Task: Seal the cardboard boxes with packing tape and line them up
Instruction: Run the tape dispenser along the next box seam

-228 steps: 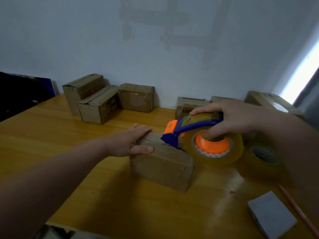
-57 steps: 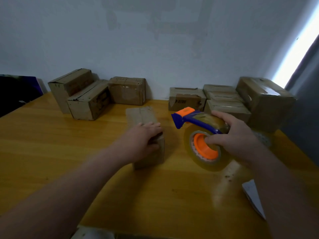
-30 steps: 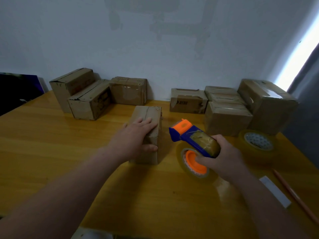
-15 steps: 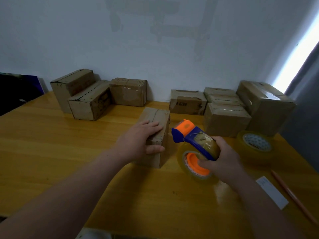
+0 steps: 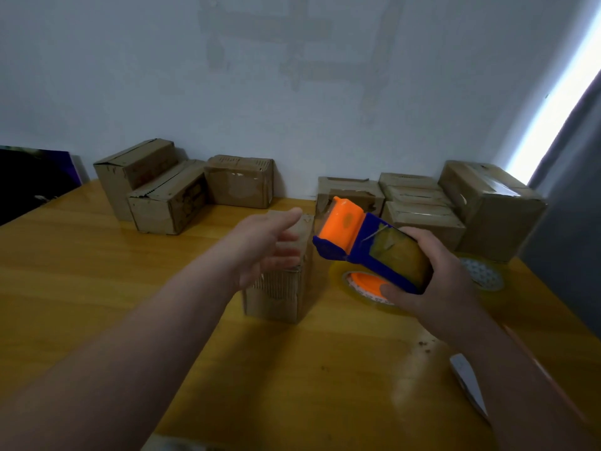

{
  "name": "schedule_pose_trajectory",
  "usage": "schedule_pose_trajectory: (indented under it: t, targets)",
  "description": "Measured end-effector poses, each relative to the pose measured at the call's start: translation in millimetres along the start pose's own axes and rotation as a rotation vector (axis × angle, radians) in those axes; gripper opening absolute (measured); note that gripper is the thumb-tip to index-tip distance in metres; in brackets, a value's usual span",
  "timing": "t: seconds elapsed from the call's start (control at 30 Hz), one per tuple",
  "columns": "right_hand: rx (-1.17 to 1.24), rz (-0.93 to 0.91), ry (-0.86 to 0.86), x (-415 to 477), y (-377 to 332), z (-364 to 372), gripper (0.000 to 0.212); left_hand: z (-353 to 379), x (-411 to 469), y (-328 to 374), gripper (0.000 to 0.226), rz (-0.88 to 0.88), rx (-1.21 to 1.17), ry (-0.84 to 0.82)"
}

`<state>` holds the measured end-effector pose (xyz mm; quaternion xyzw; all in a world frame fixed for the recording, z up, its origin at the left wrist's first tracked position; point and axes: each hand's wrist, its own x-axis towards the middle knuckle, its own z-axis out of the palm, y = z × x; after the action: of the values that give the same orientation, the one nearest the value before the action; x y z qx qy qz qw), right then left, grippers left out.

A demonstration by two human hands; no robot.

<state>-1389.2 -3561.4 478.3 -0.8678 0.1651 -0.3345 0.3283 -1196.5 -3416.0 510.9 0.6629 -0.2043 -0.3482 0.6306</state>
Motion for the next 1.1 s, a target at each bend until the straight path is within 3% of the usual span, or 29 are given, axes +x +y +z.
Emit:
schedule_pose_trajectory:
  t: [0.1,0.23,0.47,0.6,0.8,0.93,1.1]
  targets:
    - [-0.056,-0.052,0.008,-1.0,-1.0,3.4,0.073,-2.6,-1.1,-0.2,0.036,-0.122,-0.091,-0.065]
    - [-0.046,-0.074,0.004,-2.5,-0.8,7.2,0.073,-9.7,-0.3,-0.7,0.008,-0.118,-0.140,-0.063]
    - [0.042,-0.080,-0.031,-3.9,-7.1,13.5,0.070,-14.1,-5.7,-6.8,0.023,-0.141,-0.078,-0.031]
    - [0.114,-0.051,-0.043,-3.3,-5.7,14.6,0.068,-15.9,-9.8,-3.7,0.035,-0.207,-0.152,-0.100]
    - [0.142,-0.016,-0.054,-2.5,-2.1,16.7,0.070,-17.4,-12.9,-0.9,0.015,-0.199,-0.212,-0.117]
    - [0.142,-0.012,-0.060,-3.5,0.4,18.2,0.070,-19.7,-13.5,-1.6,0.028,-0.180,-0.187,-0.161]
    - [0.154,-0.009,-0.077,-2.0,-0.2,19.3,0.070,-20.3,-13.4,-4.0,0.006,-0.155,-0.121,-0.156]
